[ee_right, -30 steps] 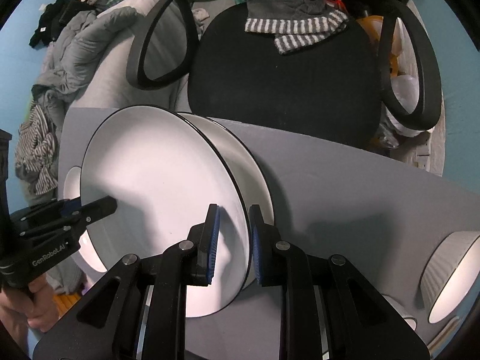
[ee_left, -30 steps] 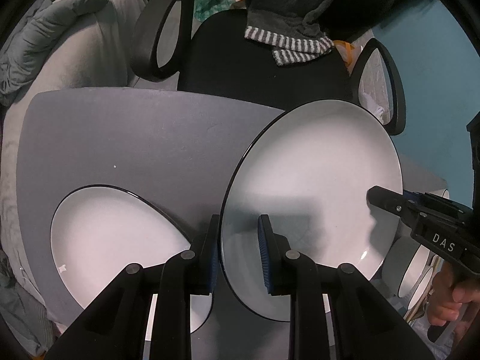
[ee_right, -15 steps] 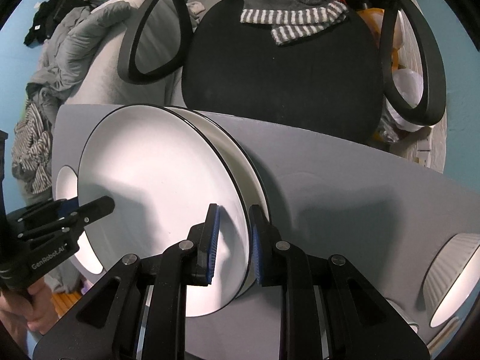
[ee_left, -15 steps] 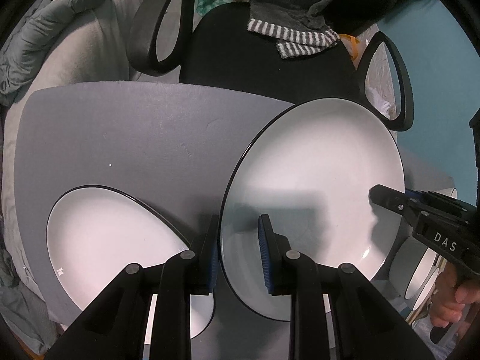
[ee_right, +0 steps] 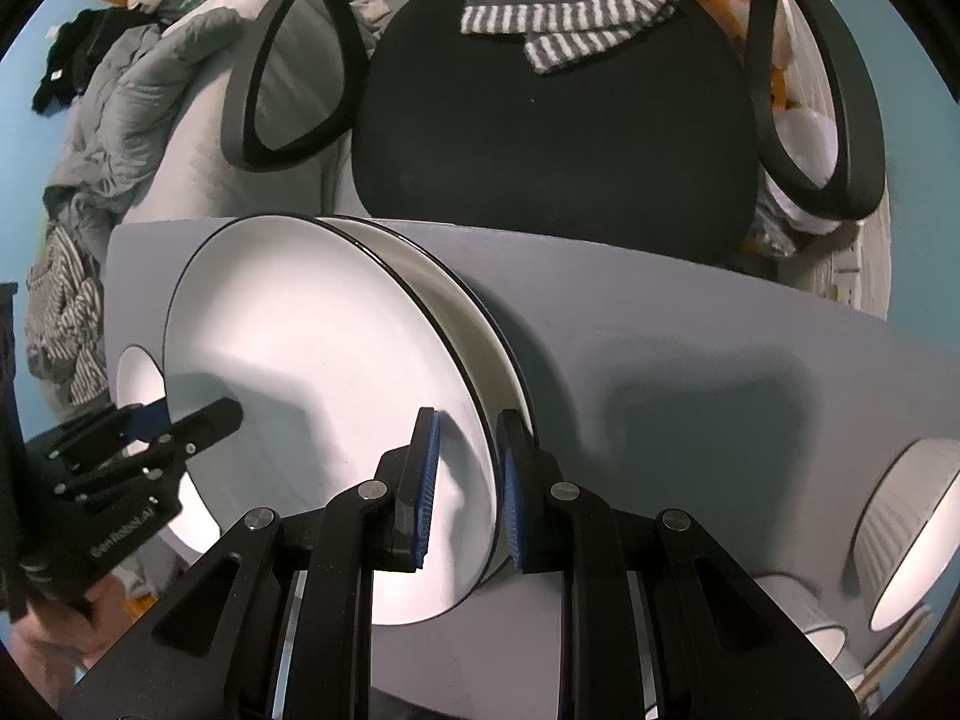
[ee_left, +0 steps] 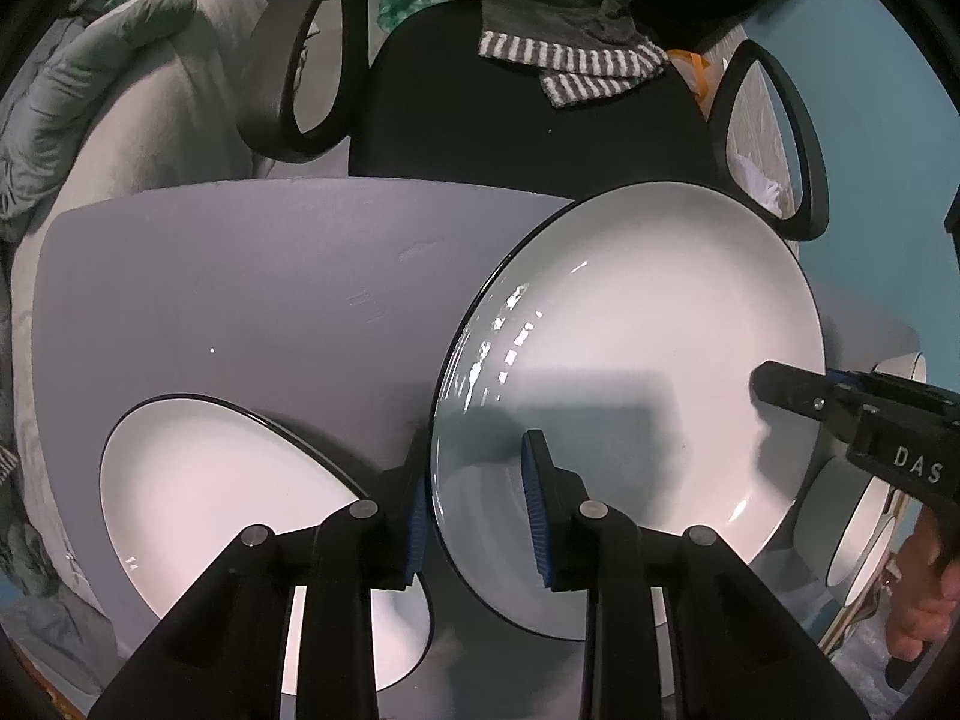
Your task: Organize plates and bowls
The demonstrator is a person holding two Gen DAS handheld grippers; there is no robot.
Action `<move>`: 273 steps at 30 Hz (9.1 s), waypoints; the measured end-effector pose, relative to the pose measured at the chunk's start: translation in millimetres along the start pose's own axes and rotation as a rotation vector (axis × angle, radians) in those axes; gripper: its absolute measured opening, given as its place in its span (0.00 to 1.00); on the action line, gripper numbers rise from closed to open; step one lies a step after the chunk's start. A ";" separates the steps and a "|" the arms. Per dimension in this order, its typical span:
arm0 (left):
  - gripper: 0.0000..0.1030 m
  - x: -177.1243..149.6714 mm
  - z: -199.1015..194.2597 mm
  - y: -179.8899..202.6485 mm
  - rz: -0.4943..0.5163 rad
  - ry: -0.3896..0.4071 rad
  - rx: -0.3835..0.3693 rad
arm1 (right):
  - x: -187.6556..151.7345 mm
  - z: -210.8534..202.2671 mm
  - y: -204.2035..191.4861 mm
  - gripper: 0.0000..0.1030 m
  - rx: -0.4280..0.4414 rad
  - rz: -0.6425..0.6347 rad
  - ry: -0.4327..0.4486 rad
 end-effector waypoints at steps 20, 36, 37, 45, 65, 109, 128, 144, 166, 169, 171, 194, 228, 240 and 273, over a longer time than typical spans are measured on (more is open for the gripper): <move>0.38 -3.2 -15.6 7.0 0.040 0.040 0.011 | -5.2 -3.8 -3.3 0.24 -0.082 -0.028 -0.038; 0.38 -12.1 -26.1 9.3 0.047 0.062 0.000 | -9.1 -6.6 -6.8 0.31 -0.091 -0.030 -0.055; 0.38 -12.4 -26.5 9.0 0.047 0.063 0.001 | -9.4 -6.4 -6.7 0.31 -0.093 -0.030 -0.058; 0.40 -15.3 -27.5 5.6 0.029 0.070 0.006 | -7.3 -9.8 -10.2 0.40 -0.131 -0.040 -0.062; 0.48 -33.9 -51.4 -19.3 -0.052 0.107 0.014 | -8.6 -20.9 -26.3 0.55 -0.290 -0.237 0.000; 0.62 -131.4 -59.6 -191.3 -0.573 0.104 0.107 | -13.9 32.6 -203.1 0.64 -0.091 -0.631 -0.009; 0.62 -138.9 -26.6 -194.6 -0.710 0.069 0.026 | -24.3 76.2 -221.0 0.64 -0.030 -0.613 -0.105; 0.33 -145.2 -27.7 -202.9 -0.705 0.061 -0.017 | -39.4 83.2 -216.4 0.26 -0.020 -0.622 -0.167; 0.17 -148.1 -32.8 -190.8 -0.644 0.012 -0.029 | -38.4 80.0 -207.9 0.20 0.015 -0.512 -0.160; 0.17 -148.9 -33.8 -191.6 -0.640 0.010 -0.027 | -40.4 79.4 -208.3 0.19 0.021 -0.508 -0.173; 0.17 -149.9 -36.3 -192.5 -0.637 0.010 -0.027 | -40.6 77.8 -208.7 0.18 0.028 -0.502 -0.173; 0.17 -113.6 -67.7 -148.3 -0.522 0.034 -0.048 | -32.9 29.0 -184.8 0.18 0.038 -0.432 -0.112; 0.17 -38.7 -50.0 -30.7 -0.261 -0.015 -0.090 | 5.4 -15.1 -53.3 0.18 -0.003 -0.187 -0.032; 0.17 -27.8 -45.2 -8.6 -0.218 -0.039 -0.069 | 9.3 -10.9 -26.9 0.19 0.005 -0.129 -0.039; 0.31 -13.5 -42.8 -1.1 -0.181 -0.054 -0.012 | 4.2 -6.8 -15.3 0.36 -0.023 -0.121 -0.214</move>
Point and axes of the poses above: each gripper's, at about its wrist camera, not at the fingertips, and z roughly the way its jaws point, y to its right, x to its top, the point moved 10 cm from there along z, roughly the way its jaws point, and after that the axes turned 10 degrees about y, right-handed, at the moved point
